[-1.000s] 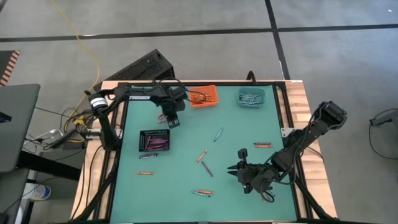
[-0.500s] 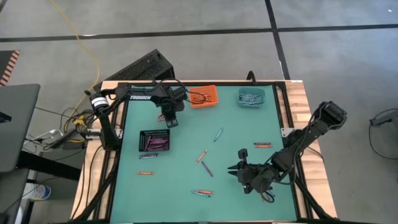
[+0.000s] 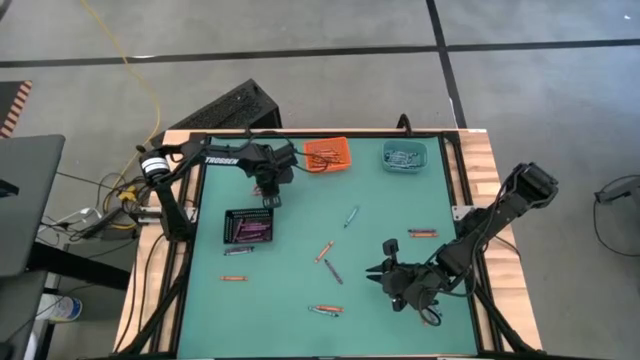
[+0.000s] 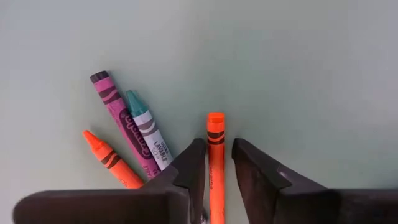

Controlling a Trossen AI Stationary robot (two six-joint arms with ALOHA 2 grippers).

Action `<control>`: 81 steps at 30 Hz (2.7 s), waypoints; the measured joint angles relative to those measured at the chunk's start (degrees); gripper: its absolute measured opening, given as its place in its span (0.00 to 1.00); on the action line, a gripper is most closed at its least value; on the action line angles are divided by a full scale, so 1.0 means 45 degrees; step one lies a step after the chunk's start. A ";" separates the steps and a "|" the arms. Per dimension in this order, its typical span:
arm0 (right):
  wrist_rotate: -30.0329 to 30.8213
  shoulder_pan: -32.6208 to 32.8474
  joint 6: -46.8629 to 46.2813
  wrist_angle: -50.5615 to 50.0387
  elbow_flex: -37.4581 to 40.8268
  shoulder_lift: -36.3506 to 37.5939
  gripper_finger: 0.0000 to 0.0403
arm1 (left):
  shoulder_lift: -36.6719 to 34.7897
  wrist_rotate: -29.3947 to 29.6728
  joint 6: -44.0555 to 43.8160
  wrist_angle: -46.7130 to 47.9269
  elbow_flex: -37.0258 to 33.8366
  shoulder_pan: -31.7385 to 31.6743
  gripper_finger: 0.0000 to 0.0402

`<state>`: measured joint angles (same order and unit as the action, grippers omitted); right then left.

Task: Sort crayons

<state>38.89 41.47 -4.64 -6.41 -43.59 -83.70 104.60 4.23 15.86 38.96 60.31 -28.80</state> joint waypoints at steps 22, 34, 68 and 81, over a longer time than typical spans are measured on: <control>0.0000 0.0000 0.0024 -0.0007 0.0000 0.0000 0.17 | 0.0097 -0.0583 0.0102 -0.1852 0.4343 0.0695 0.03; -0.0005 0.0000 0.0019 -0.0080 0.0000 0.0000 0.17 | 0.1878 -0.1057 0.0897 -0.3588 0.6826 0.0656 0.03; -0.0015 0.0000 -0.0580 -0.0787 -0.0005 0.0000 0.17 | 0.4219 0.1723 -0.1366 0.6710 1.3354 0.1310 0.26; -0.0014 0.0000 -0.1767 -0.0621 -0.0005 -0.0004 0.17 | 0.3521 0.0898 -0.4117 1.0855 1.4644 0.5482 0.22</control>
<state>38.83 41.47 -12.60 -9.20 -43.62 -83.72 120.44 8.27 -2.67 87.81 126.21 -4.13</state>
